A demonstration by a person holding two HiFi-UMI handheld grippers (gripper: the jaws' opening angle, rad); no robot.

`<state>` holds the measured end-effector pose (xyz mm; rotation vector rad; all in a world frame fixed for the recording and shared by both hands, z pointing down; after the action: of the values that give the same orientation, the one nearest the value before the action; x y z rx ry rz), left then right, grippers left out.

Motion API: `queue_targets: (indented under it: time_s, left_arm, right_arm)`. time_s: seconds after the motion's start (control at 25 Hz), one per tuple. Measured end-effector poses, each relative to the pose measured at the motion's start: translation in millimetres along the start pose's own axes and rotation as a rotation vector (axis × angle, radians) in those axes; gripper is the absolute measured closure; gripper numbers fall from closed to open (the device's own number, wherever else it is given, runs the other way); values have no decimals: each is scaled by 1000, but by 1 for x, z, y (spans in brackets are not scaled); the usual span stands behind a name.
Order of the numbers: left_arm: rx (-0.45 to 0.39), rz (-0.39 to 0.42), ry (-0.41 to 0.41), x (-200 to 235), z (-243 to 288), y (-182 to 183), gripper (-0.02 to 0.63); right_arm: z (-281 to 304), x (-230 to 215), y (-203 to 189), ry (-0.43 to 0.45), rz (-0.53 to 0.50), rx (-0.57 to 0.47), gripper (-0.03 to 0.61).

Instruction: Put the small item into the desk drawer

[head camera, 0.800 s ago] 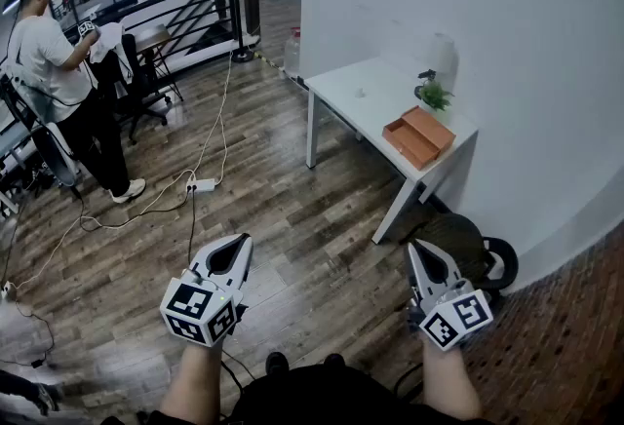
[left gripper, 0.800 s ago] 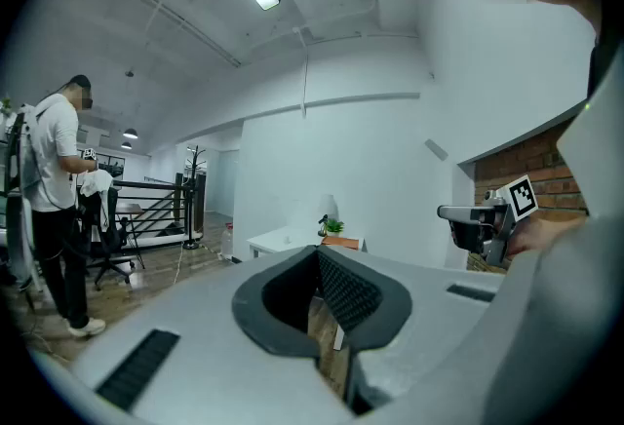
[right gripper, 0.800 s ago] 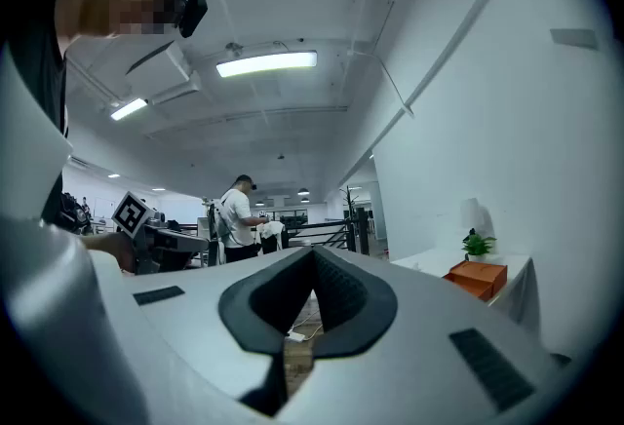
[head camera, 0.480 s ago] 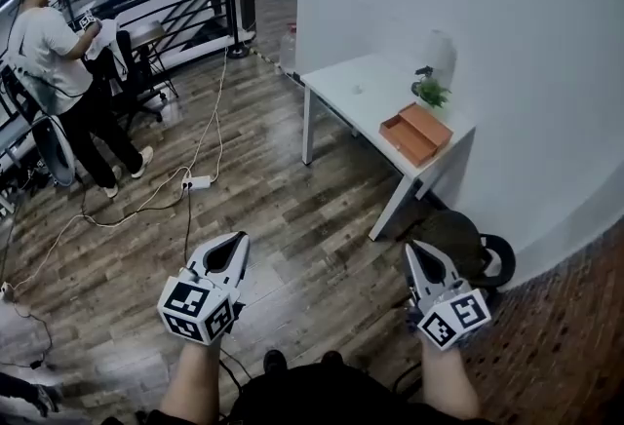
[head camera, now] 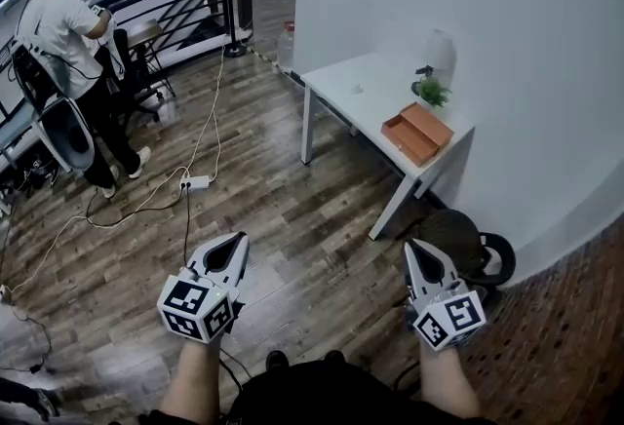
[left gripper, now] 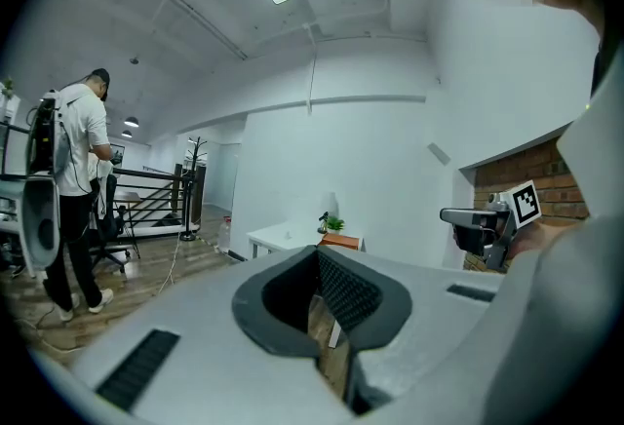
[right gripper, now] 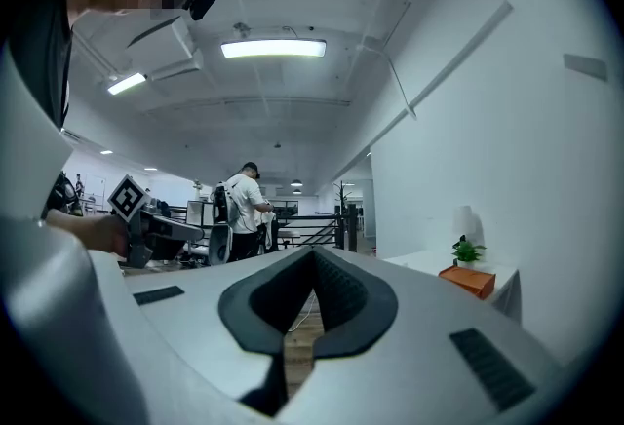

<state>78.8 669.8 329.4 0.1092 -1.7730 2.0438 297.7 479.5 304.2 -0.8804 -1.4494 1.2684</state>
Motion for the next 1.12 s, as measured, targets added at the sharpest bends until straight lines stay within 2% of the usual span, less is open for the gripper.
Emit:
queue_targets:
  time_s: [0.32,0.64,0.88,1.12]
  left_arm:
    - [-4,-30,-2,40,-19,-8,606]
    - [37,-61,-38,64,-20,-20,606]
    - [46,-56,-37,79,8,-12,606]
    - [74,-58,-29,84,81,-6,606]
  right_arm:
    - [23,43,-2,34,18,14,575]
    - [37,75,-14,52,35,81,575]
    - [66,58,-24,61,64,85,575]
    - [114,15,-55,106,106,98,575]
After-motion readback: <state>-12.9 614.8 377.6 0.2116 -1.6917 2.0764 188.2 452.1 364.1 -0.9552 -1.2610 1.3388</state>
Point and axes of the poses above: the fingertips, and each gripper's own axes: z forward along the fingers, x to its left, y out of its top, the point moved 1 cm from there along -z, backward along the fingers, and after that the axes turned 12 degrees about -z, right-handed, at the moved point
